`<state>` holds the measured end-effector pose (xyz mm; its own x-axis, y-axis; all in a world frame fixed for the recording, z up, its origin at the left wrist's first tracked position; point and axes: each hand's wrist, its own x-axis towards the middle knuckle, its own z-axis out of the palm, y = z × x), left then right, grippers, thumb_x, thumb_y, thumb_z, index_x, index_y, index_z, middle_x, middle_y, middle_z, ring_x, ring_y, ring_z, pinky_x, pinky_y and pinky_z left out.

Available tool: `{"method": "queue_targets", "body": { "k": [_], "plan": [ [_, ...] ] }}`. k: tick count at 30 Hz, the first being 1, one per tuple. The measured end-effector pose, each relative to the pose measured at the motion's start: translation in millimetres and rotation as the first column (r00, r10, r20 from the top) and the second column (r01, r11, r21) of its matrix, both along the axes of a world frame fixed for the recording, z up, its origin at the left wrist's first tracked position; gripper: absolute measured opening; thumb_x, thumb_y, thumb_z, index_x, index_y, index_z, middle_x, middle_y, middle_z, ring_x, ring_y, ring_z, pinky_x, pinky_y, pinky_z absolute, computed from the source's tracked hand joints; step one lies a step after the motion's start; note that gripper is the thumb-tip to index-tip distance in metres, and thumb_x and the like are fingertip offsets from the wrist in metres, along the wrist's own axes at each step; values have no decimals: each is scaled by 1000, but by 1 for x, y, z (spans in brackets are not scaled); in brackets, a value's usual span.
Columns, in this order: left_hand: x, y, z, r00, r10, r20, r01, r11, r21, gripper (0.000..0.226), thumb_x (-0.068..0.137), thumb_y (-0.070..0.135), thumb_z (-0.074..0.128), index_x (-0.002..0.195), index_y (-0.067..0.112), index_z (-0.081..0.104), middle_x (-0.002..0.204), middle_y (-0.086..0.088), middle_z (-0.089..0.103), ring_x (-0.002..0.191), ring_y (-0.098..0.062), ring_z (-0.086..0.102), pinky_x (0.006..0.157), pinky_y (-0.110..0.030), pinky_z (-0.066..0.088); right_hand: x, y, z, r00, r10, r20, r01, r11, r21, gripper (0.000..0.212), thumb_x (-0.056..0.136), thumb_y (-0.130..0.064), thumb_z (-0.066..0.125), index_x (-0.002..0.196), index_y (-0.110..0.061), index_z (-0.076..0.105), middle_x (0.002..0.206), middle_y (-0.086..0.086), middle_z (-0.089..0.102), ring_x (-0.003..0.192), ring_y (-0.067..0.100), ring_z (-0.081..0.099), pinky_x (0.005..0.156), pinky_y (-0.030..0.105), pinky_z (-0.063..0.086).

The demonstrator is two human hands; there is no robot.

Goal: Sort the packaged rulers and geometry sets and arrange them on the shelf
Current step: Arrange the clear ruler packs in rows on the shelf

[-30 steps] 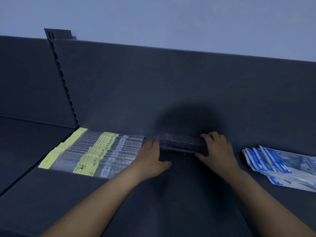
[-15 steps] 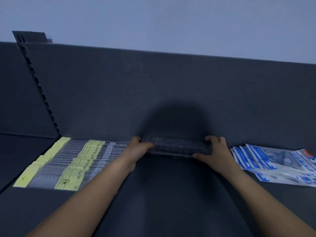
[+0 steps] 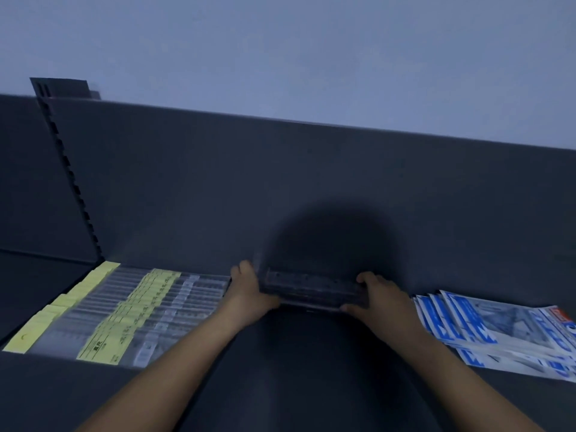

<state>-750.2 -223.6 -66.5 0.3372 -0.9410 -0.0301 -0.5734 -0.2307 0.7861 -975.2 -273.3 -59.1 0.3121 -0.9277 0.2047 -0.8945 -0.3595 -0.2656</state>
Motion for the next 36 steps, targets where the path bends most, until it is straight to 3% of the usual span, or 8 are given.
{"method": "queue_targets", "body": {
  "k": [3, 5, 8, 12, 18, 25, 33, 36],
  "plan": [
    [-3, 6, -2, 725, 45, 688, 13, 997, -79, 97, 59, 41, 82, 135, 4, 34, 131, -15, 36, 121, -31, 42, 103, -39, 37, 0, -3, 3, 990, 54, -134, -64, 996, -68, 49, 85, -53, 57, 121, -20, 51, 117, 1, 53, 108, 20, 49, 85, 29, 39],
    [-2, 3, -4, 517, 66, 853, 148, 975, -165, 89, 38, 42, 87, 115, 6, 59, 115, -17, 55, 108, -34, 54, 97, -47, 41, -1, -6, 5, 968, 94, -233, -120, 988, -99, 46, 89, -52, 50, 123, -20, 52, 120, 2, 50, 111, 20, 46, 87, 28, 38],
    [-3, -2, 0, 363, -141, 921, 395, 919, -15, 68, 48, 42, 82, 107, 12, 66, 101, -6, 64, 91, -24, 61, 87, -36, 46, 1, -5, 8, 937, 113, -330, -166, 976, -139, 43, 85, -45, 61, 113, -13, 61, 111, 6, 56, 103, 24, 53, 81, 30, 42],
    [-10, -10, 9, 363, -286, 887, 465, 880, 94, 48, 83, 27, 60, 126, 10, 50, 124, -6, 46, 110, -23, 46, 91, -31, 38, 10, -4, 12, 890, 134, -436, -269, 926, -266, 39, 28, -24, 89, 51, -11, 59, 56, 3, 54, 45, 19, 53, 39, 23, 39],
    [-14, -15, 16, 402, -376, 835, 460, 871, 171, 37, 84, 26, 58, 117, 11, 52, 121, -4, 43, 108, -20, 44, 75, -26, 34, 17, -8, 19, 830, 219, -512, -299, 951, -78, 44, 89, -25, 51, 131, -15, 41, 118, 7, 55, 101, 25, 58, 70, 26, 35],
    [-21, -13, 17, 331, -389, 860, 448, 866, 220, 33, 89, 10, 52, 121, 10, 41, 106, -9, 63, 91, -26, 61, 63, -31, 36, 23, 0, 21, 822, 387, -417, -345, 922, 175, 47, 80, -38, 61, 119, -16, 46, 114, 2, 55, 100, 19, 54, 76, 28, 41],
    [-24, 0, 18, 350, -358, 866, 451, 874, 179, 36, 90, 23, 58, 121, 12, 43, 113, -7, 61, 99, -25, 59, 66, -32, 36, 25, 9, 5, 853, 203, -482, -293, 949, -120, 23, 91, -13, 50, 114, -14, 50, 112, 3, 60, 99, 22, 59, 65, 28, 35],
    [-21, 9, 17, 426, -386, 819, 500, 854, 143, 40, 87, 26, 61, 122, 13, 47, 129, -2, 45, 111, -20, 49, 75, -33, 43, 21, 14, -3, 888, 214, -408, -344, 898, -277, 37, 53, -9, 86, 84, -14, 65, 86, 1, 65, 72, 18, 62, 44, 23, 36]
  ]
}}
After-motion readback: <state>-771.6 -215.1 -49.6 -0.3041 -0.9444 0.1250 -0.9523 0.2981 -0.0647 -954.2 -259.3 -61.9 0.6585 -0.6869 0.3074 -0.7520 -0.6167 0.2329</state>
